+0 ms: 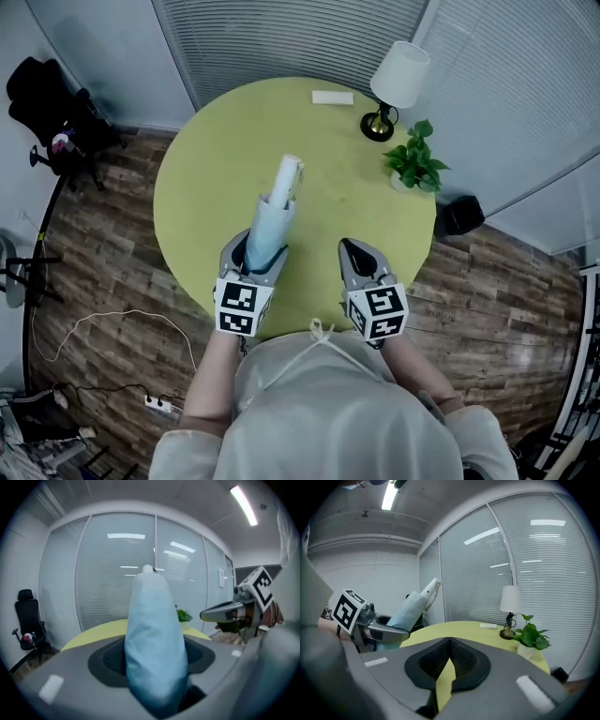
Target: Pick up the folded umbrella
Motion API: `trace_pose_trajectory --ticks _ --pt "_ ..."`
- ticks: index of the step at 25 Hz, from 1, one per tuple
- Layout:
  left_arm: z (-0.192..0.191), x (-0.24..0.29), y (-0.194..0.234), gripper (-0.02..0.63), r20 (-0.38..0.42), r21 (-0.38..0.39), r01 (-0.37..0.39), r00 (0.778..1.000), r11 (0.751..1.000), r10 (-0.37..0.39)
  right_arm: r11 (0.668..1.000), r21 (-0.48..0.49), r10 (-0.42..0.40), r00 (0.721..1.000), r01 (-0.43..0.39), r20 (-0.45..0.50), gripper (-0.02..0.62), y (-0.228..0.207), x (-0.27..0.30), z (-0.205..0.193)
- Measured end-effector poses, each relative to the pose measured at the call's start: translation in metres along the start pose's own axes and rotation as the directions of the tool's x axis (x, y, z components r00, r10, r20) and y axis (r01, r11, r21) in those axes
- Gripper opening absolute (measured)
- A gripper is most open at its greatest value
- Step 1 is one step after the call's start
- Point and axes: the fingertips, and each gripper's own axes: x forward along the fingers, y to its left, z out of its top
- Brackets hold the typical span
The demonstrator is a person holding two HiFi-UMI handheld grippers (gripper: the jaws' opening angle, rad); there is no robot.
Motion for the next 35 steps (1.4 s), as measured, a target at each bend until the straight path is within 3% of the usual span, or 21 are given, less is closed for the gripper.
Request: trace_pose_trajectory --ticks 3,6,11,18,35 --pt "0.027 -0.020 0.014 0.302 0.101 -0.048 -0.058 0.993 0.997 0.063 1.000 -0.005 -0.001 1.000 0.001 0.026 0.000 0.002 0.001 0.012" --pt "0.051 -0.039 0.027 0.304 0.198 -0.124 -0.111 0.971 0.986 0.134 1.000 0.001 0.009 0.998 -0.010 0.060 0.000 0.002 0.003 0.025" --pt "0.076 -0.060 0.040 0.304 0.278 -0.172 -0.163 0.938 0.971 0.207 0.999 -0.033 0.021 0.995 -0.018 0.095 -0.002 0.006 0.003 0.045" --pt "0.086 -0.062 0.039 0.304 0.294 -0.120 -0.179 0.933 0.977 0.207 0.998 -0.051 0.041 0.995 -0.037 0.088 -0.002 0.013 0.008 0.051" --pt "0.075 -0.060 0.030 0.304 0.261 -0.102 -0.165 0.947 0.981 0.187 0.995 -0.069 0.072 0.993 -0.066 0.096 -0.001 0.025 0.009 0.049"
